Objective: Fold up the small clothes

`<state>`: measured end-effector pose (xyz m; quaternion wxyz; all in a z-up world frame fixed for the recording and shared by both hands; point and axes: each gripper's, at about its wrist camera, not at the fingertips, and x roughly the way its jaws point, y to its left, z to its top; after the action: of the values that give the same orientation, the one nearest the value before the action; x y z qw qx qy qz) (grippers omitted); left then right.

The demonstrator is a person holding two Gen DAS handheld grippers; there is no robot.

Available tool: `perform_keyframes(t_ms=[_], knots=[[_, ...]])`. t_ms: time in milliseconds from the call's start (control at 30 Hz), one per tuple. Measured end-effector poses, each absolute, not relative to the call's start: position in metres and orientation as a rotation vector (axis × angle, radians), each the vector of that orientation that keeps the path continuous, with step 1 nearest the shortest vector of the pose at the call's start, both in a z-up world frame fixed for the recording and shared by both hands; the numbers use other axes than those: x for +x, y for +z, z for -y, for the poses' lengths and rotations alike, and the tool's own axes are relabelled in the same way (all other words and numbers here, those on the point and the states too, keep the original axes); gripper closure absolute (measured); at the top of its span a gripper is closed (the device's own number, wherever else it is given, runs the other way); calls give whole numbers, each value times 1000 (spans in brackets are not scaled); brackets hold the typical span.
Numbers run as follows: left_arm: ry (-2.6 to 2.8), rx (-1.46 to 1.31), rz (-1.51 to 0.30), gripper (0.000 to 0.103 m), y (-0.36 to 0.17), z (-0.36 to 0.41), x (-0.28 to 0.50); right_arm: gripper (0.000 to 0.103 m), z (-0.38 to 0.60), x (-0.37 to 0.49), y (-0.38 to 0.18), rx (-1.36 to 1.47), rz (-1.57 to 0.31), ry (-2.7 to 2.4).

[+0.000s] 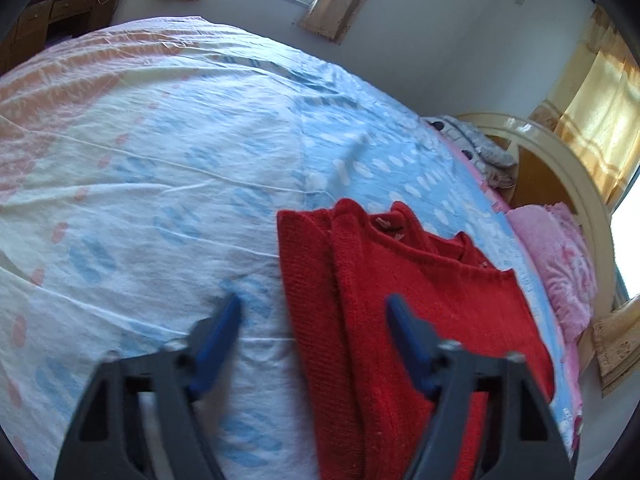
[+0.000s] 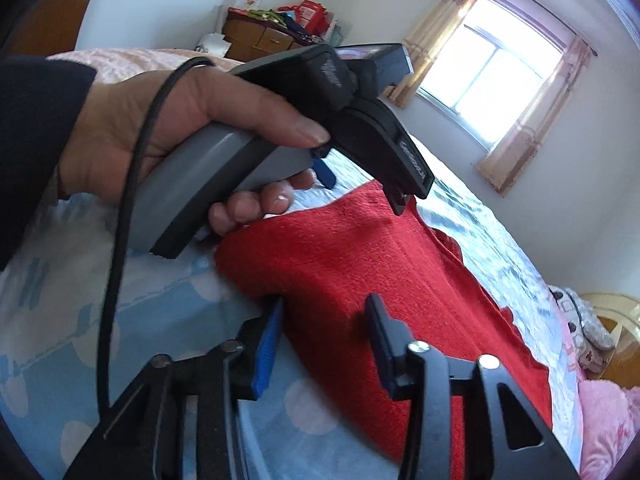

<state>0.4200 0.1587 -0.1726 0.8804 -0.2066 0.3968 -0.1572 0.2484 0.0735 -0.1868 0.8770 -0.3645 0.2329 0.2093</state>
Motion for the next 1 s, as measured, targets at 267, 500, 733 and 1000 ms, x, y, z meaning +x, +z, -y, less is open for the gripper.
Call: perform_keyframes(t_ms=[267,500,733,1000], knots=[[-401,-513,-840,89,-177,-163,420,90,-78,247,-183,-751,-506,449],[-407,-580,-857,91,-171,-166,418,93,-59,249,-167,-675,-510,457],[-415,-659,-822,91,-156,-165,413,94,-34,250,-154,-598,-509,434],[-451,-645,-784,92,-121,-136,412,96,5,254,-138,-449,-523,420]])
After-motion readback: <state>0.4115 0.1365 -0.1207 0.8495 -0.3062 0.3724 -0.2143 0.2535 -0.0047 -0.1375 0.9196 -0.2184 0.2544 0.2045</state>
